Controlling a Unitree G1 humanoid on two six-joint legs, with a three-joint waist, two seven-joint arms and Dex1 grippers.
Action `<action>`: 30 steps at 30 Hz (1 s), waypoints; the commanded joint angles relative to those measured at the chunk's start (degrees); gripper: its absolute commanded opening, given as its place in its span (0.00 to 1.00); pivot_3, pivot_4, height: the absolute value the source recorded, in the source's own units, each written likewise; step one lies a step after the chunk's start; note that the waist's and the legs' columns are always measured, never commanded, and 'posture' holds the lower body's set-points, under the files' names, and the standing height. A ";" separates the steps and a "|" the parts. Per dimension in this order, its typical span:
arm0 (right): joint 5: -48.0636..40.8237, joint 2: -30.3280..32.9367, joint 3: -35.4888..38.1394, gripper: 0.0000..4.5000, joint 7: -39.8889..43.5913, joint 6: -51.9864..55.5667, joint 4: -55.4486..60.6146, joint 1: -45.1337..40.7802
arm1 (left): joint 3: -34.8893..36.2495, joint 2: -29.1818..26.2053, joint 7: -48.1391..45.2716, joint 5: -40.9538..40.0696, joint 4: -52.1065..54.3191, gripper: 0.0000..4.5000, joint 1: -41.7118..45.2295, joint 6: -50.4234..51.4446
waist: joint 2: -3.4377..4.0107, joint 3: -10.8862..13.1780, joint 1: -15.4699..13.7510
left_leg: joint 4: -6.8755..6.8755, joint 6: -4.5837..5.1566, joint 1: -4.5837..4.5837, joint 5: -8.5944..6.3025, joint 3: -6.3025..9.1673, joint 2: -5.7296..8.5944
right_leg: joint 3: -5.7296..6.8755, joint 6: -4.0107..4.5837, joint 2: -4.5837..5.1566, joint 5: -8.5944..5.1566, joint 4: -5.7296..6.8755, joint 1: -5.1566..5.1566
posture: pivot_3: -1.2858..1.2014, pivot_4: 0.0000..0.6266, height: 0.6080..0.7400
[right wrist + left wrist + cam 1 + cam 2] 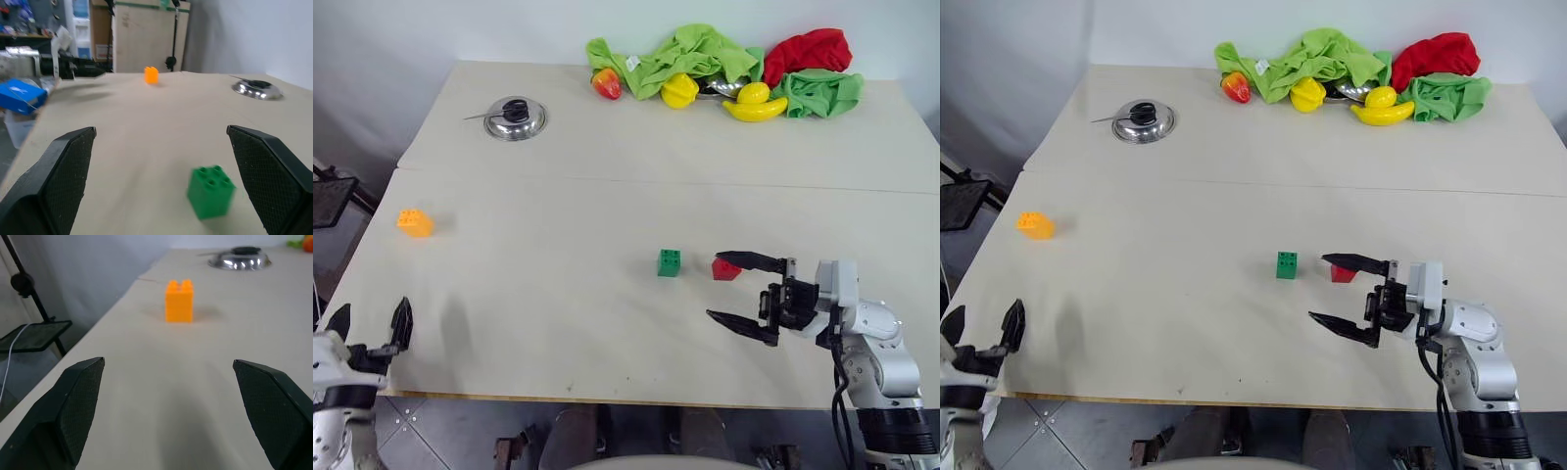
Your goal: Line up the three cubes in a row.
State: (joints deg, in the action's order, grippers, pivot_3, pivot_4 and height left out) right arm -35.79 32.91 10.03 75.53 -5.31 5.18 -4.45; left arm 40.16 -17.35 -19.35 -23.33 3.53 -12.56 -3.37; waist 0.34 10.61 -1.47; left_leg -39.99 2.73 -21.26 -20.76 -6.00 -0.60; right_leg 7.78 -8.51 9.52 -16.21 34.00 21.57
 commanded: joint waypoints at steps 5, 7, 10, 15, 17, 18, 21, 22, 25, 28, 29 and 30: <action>0.64 -0.08 6.75 1.00 0.56 -7.06 -6.72 5.36 | -4.73 -7.09 10.15 3.54 -2.71 0.99 14.02 12.48 | -0.05 -0.03 0.21 | 0.03 0.07 -0.01 0.04 -0.05 -0.01 | 0.03 0.00 -0.12 0.00 0.07 -0.02 | 0.52 0.24 1.00; 0.96 -0.79 6.56 1.00 -0.09 -7.82 -6.72 6.23 | -6.25 -8.37 9.64 3.95 -6.52 0.99 17.37 13.05 | 0.00 -0.06 0.48 | 0.06 0.07 0.05 0.04 -0.12 0.00 | 0.00 0.00 -0.14 0.00 0.07 -0.02 | 0.52 0.24 1.00; 1.68 -2.67 5.65 1.00 -2.05 -8.69 -5.19 6.91 | -9.06 -11.78 8.84 6.40 -16.16 0.99 24.19 12.91 | 0.00 -0.06 1.11 | 0.06 0.06 0.10 0.04 -0.21 -0.08 | -0.03 -0.01 -0.24 0.00 0.10 -0.01 | 0.52 0.24 1.00; 2.24 -4.00 5.20 1.00 -4.82 -8.65 -2.21 8.46 | -8.37 -15.26 11.76 7.92 -26.35 0.99 30.47 11.17 | -0.02 -0.04 1.85 | 0.07 -0.01 0.08 0.03 -0.24 -0.18 | -0.06 0.00 -0.35 -0.01 0.08 0.05 | 0.52 0.24 1.00; 2.37 -3.98 5.45 1.00 -5.68 -8.82 -1.58 9.28 | -8.87 -15.63 10.10 7.25 -28.45 0.95 31.83 10.54 | -0.02 -0.04 1.68 | 0.08 -0.01 0.08 0.02 -0.22 -0.17 | -0.06 0.00 -0.33 -0.01 0.08 0.05 | 0.52 0.24 1.00; 2.46 -3.99 5.50 1.00 -6.16 -8.88 -1.35 9.52 | -9.32 -16.00 9.49 7.45 -29.66 0.91 32.40 10.03 | -0.03 -0.04 1.65 | 0.08 -0.01 0.08 0.02 -0.22 -0.15 | -0.06 0.01 -0.31 -0.01 0.08 0.05 | 0.52 0.24 1.00; 2.50 -3.90 5.19 1.00 -6.96 -8.81 -0.53 9.97 | -10.06 -16.86 7.86 7.94 -32.55 0.73 33.68 8.76 | -0.05 -0.05 1.47 | 0.07 -0.01 0.06 0.02 -0.20 -0.12 | -0.05 0.01 -0.29 -0.01 0.08 0.03 | 0.52 0.24 1.00; 2.51 -3.89 5.08 1.00 -7.18 -8.82 -0.28 10.05 | -10.18 -17.10 7.13 7.91 -33.47 0.67 34.09 8.23 | -0.05 -0.05 1.47 | 0.07 -0.01 0.07 0.02 -0.21 -0.11 | -0.05 0.01 -0.29 -0.01 0.08 0.03 | 0.52 0.24 1.00; 2.58 -3.99 4.76 1.00 -8.02 -8.71 0.54 10.11 | -10.24 -17.92 5.43 7.75 -36.13 0.45 34.99 7.19 | -0.05 -0.05 1.53 | 0.07 0.00 0.07 0.03 -0.21 -0.11 | -0.05 0.00 -0.29 -0.01 0.09 0.03 | 0.52 0.24 1.00; 2.67 -4.15 4.23 1.00 -8.72 -8.59 1.11 10.10 | -10.77 -18.95 4.18 8.28 -38.33 0.32 35.46 5.20 | -0.05 -0.05 1.60 | 0.07 0.00 0.09 0.02 -0.21 -0.13 | -0.06 0.00 -0.29 -0.01 0.10 0.03 | 0.52 0.24 1.00; 2.74 -4.15 4.00 1.00 -8.91 -8.58 1.15 10.09 | -11.24 -19.17 3.03 8.31 -38.48 0.32 35.43 4.19 | -0.05 -0.05 1.61 | 0.07 0.00 0.09 0.02 -0.22 -0.13 | -0.05 0.00 -0.29 -0.01 0.10 0.04 | 0.52 0.24 1.00; 2.79 -4.13 3.84 1.00 -9.03 -8.63 1.12 10.08 | -11.59 -19.09 1.30 7.81 -38.19 0.32 35.29 3.33 | -0.05 -0.05 1.61 | 0.07 0.00 0.09 0.02 -0.22 -0.13 | -0.06 0.01 -0.29 -0.01 0.10 0.04 | 0.52 0.24 1.00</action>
State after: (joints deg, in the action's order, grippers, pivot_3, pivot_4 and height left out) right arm -32.72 29.00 13.75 66.97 -13.55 4.43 5.42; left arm 28.75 -35.21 -15.68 -15.36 -35.20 22.39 2.43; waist 0.30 10.56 0.13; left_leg -39.92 2.73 -21.18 -20.73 -6.22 -0.73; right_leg 7.73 -8.50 9.23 -16.21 34.10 21.62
